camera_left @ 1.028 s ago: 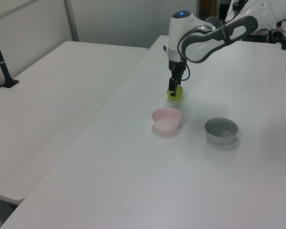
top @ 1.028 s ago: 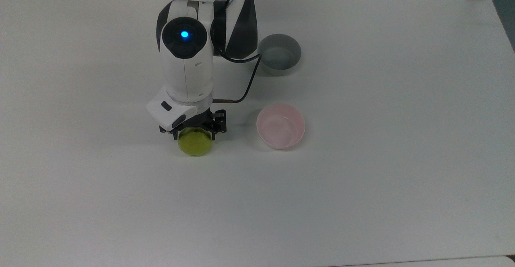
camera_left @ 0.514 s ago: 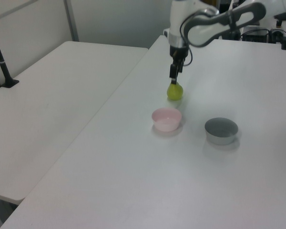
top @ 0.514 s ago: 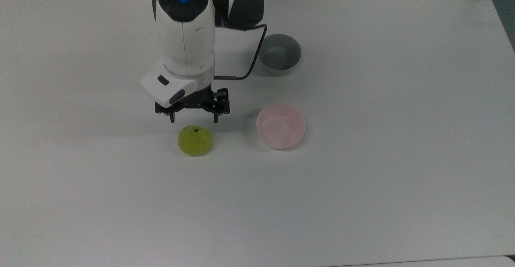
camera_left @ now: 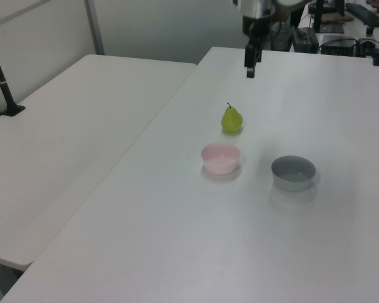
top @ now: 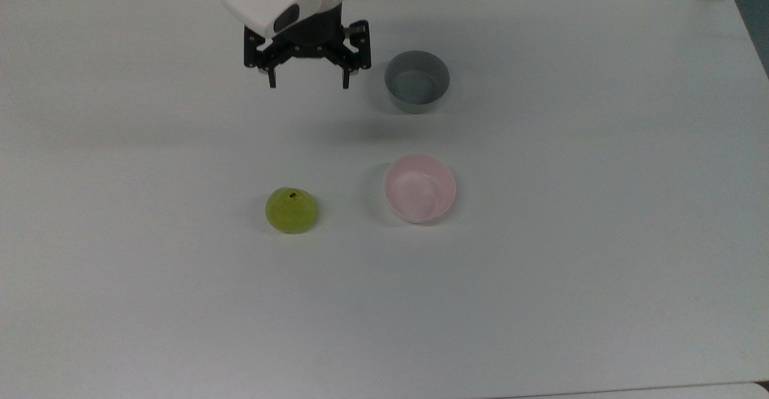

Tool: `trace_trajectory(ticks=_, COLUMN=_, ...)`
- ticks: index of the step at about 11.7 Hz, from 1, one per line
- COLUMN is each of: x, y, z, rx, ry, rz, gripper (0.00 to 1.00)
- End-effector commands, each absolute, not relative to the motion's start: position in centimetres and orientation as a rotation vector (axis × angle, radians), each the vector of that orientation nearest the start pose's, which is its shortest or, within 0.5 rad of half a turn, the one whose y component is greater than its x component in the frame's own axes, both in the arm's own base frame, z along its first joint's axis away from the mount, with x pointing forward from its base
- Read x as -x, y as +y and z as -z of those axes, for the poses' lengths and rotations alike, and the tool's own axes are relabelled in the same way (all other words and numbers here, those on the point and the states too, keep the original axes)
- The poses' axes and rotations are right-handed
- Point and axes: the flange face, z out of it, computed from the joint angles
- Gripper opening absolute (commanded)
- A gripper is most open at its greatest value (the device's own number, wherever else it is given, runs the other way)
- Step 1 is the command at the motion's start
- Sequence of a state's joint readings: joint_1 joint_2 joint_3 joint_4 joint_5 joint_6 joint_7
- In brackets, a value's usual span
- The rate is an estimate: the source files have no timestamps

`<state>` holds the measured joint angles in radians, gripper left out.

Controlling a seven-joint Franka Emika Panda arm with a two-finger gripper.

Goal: Pick up a pear from the bowl

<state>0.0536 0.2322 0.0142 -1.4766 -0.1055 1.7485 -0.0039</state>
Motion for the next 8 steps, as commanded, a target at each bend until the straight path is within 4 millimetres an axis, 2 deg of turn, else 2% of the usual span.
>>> trace_trajectory(ticks=1, x=-59.2, y=3.5, z=-59.1, rx=3.209, ry=-0.099, rz=0.032, gripper=1.0)
trace_trajectory(ticks=4, x=-56.3, y=2.6, z=-61.5, rx=3.206, ry=-0.075, rz=0.075, gripper=1.0)
trace_trajectory(ticks=8, x=-55.8, y=1.5, z=-61.7, rx=3.208, ry=-0.044, rz=0.042, gripper=1.0)
